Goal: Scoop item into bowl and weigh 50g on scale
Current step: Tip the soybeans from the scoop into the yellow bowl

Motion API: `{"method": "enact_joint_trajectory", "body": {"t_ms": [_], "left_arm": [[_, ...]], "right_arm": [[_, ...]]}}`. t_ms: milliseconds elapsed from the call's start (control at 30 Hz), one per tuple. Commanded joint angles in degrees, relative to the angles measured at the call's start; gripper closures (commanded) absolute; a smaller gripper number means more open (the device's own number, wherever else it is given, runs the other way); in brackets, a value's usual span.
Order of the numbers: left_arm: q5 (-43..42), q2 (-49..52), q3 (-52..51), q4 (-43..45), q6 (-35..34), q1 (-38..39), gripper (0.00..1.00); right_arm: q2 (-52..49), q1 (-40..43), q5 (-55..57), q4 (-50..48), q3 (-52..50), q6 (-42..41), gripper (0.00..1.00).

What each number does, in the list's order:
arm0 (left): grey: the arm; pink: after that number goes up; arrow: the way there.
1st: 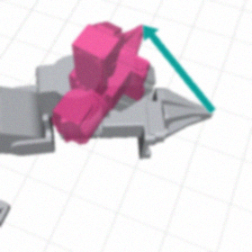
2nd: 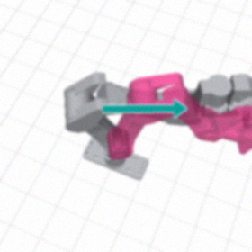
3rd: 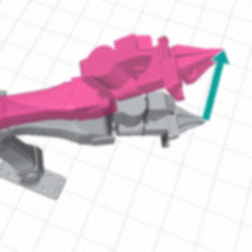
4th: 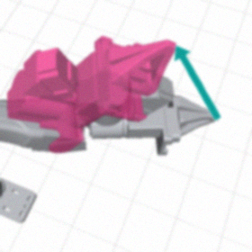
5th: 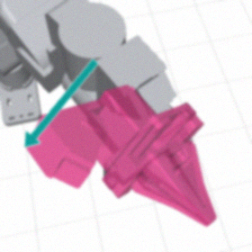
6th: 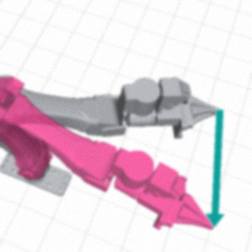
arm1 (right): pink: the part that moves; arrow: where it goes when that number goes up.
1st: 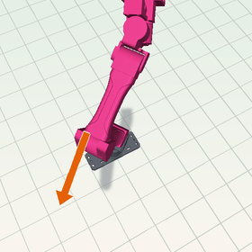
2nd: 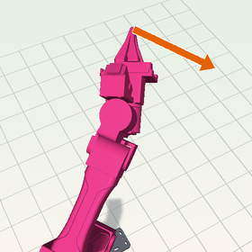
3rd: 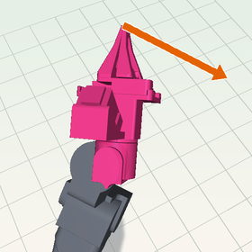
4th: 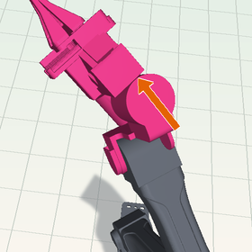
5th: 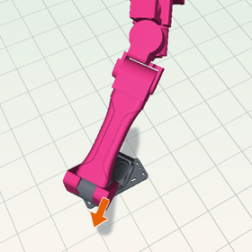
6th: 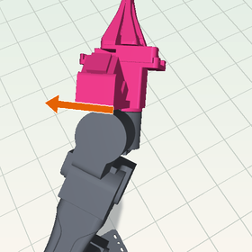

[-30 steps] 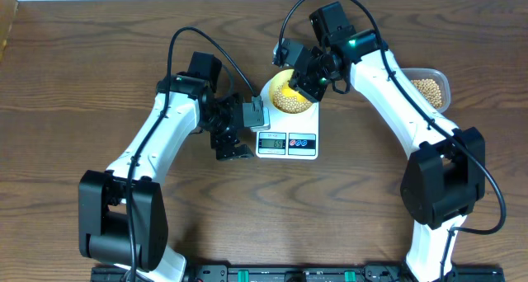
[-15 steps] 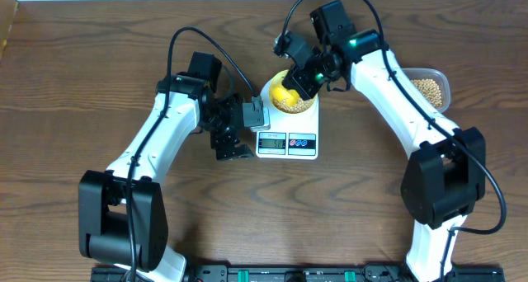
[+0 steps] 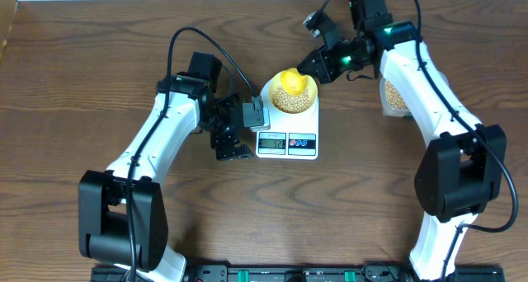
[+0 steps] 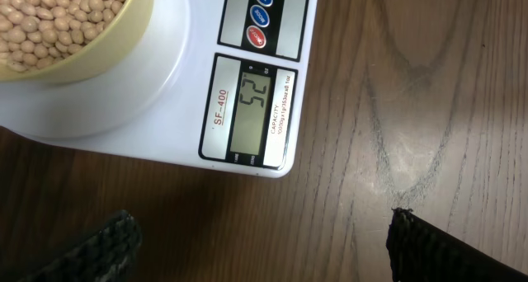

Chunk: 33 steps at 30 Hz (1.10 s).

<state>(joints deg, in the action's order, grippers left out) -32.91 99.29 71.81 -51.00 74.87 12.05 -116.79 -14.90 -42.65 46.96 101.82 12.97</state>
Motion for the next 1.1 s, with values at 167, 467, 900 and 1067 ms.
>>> {"method": "enact_joint_trajectory", "body": {"t_ms": [167,467,900,1067], "left_arm": [[-0.9,0.4,-0.1,-0.3,0.5,-0.2,0.02],[-0.9,0.4,-0.1,-0.3,0.5,-0.3,0.02],[-0.9,0.4,-0.1,-0.3,0.5,-0.2,0.02],[-0.9,0.4,-0.1,-0.3,0.5,-0.2,0.02]], "right_arm": [[-0.6,-1.7,5.2,0.3,-0.4,8.2,0.99],[-0.6,-3.3,15.1,-3.6,-0.4,12.9,0.99],[-0.6,-8.6,24.1,-1.3,-0.4,17.8,0.99],[-0.6,-9.5,24.1,-0.6,-1.0,18.5,0.99]]}}
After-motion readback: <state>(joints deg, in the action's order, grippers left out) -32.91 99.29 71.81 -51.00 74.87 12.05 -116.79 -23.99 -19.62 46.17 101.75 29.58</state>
